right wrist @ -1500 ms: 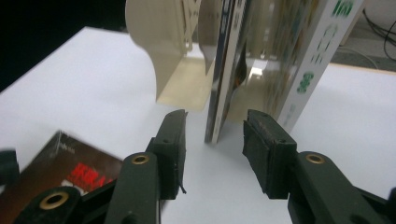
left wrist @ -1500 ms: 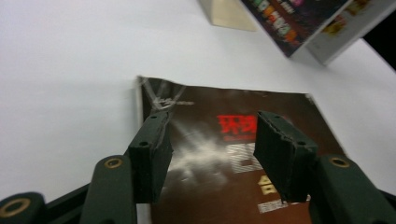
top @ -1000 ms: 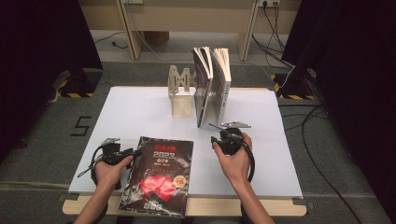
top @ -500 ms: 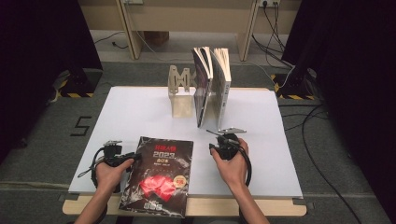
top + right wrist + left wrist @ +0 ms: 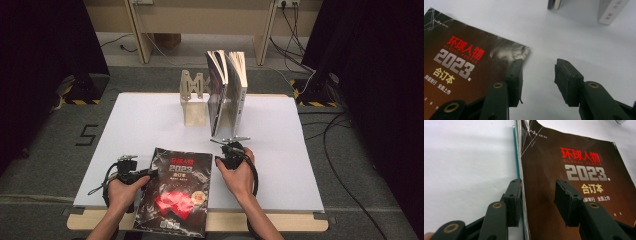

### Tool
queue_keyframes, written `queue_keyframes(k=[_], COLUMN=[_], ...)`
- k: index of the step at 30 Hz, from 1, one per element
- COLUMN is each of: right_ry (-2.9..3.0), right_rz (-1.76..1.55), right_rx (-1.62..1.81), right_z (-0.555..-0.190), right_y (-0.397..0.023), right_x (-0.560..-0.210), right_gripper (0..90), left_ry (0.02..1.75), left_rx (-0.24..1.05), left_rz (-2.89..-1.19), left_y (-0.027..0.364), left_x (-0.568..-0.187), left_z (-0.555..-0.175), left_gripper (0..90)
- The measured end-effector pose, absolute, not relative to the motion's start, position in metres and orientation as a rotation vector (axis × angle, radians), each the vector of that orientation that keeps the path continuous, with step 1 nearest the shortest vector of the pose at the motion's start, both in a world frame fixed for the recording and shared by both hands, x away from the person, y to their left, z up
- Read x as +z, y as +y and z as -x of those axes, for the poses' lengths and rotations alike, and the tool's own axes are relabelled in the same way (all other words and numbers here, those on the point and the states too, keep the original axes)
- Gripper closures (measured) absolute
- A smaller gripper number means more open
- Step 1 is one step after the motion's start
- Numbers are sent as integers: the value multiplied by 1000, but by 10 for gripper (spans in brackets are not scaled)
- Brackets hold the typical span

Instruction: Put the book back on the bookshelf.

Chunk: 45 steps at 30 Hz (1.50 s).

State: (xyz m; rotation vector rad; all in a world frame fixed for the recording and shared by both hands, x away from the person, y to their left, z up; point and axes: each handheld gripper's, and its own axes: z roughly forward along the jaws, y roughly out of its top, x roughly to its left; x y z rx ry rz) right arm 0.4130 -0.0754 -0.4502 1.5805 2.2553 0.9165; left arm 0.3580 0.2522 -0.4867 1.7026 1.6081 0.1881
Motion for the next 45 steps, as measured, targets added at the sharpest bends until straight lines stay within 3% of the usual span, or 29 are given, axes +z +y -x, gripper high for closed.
queue_keyframes(k=[24,37,45], right_ry=[2292,2286,2309], right_rz=[-1683,-1716,-1723], right_rx=[877,906,908], right_z=[-433,-447,-447], right_y=[-68,-73,-71], right_x=[-471,-468,-471], right_gripper=[583,574,561], left_ry=[1539,1507,1449], left_rx=[76,172,156], left_rz=[-1779,-1799,-1856], left_y=[224,236,227], left_x=[-484,-471,-477], left_z=[-346,-349,-351], left_gripper=[530,559,585])
